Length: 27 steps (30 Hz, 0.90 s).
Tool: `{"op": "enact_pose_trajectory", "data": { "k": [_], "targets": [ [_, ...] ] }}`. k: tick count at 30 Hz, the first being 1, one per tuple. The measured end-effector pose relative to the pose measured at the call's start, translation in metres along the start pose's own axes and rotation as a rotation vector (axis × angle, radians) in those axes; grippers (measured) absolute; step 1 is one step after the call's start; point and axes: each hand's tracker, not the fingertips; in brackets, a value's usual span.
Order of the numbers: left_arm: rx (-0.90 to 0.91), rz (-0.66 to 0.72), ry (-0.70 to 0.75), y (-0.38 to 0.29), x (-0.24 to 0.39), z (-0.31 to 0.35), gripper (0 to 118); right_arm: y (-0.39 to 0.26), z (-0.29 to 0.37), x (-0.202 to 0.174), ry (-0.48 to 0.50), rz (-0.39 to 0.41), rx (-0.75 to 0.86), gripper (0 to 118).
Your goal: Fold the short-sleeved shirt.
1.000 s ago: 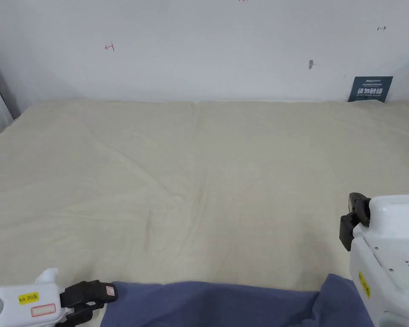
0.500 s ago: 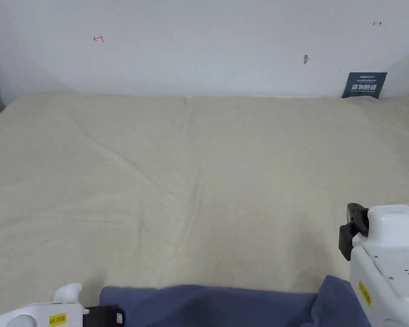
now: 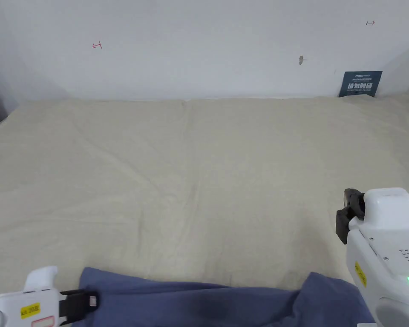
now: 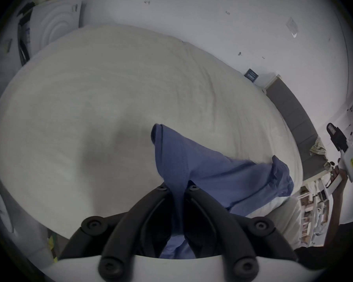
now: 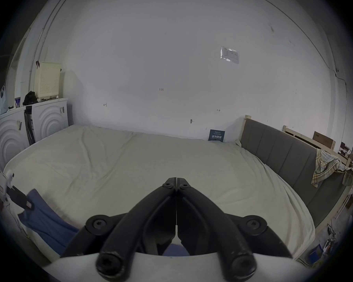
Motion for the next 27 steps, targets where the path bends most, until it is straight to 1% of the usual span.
{"op": "enact_pose_trajectory", "data": {
  "k": [1, 3, 5, 7, 10, 12, 14, 17, 19, 23, 27],
  "targets": [
    [0.020, -0.018, 0.060, 0.004, -0.008, 0.009, 10, 0.001, 0.000, 0.000, 0.001, 0.001, 0.005, 0],
    [0.031, -0.002, 0.119, 0.007, -0.023, 0.024, 10, 0.002, 0.002, 0.001, 0.005, 0.000, 0.011, 0],
    [0.016, 0.037, 0.148, 0.008, -0.033, 0.034, 10, 0.003, 0.004, 0.002, 0.012, -0.003, 0.017, 0],
    [0.016, 0.055, 0.144, 0.006, -0.029, 0.038, 10, 0.002, 0.007, 0.003, 0.016, 0.000, 0.020, 0],
    [-0.004, 0.018, 0.143, 0.006, 0.007, 0.032, 10, 0.001, 0.009, 0.006, 0.023, -0.003, 0.022, 0],
    [-0.037, -0.016, 0.108, 0.007, 0.039, 0.020, 10, 0.000, 0.011, 0.008, 0.027, -0.008, 0.021, 0],
    [-0.077, -0.054, 0.030, 0.007, 0.072, 0.003, 10, -0.001, 0.014, 0.011, 0.027, -0.013, 0.021, 0],
    [-0.132, -0.116, -0.017, 0.004, 0.125, -0.028, 10, -0.004, 0.018, 0.016, 0.027, -0.023, 0.023, 0],
    [-0.174, -0.143, -0.051, 0.001, 0.150, -0.051, 10, -0.006, 0.020, 0.021, 0.024, -0.027, 0.021, 0],
    [-0.239, -0.125, -0.086, -0.010, 0.185, -0.097, 10, -0.011, 0.024, 0.033, 0.006, -0.030, 0.010, 0],
    [-0.283, -0.112, -0.081, -0.020, 0.203, -0.126, 11, -0.015, 0.029, 0.045, -0.016, -0.038, 0.004, 0]
  ]
}}
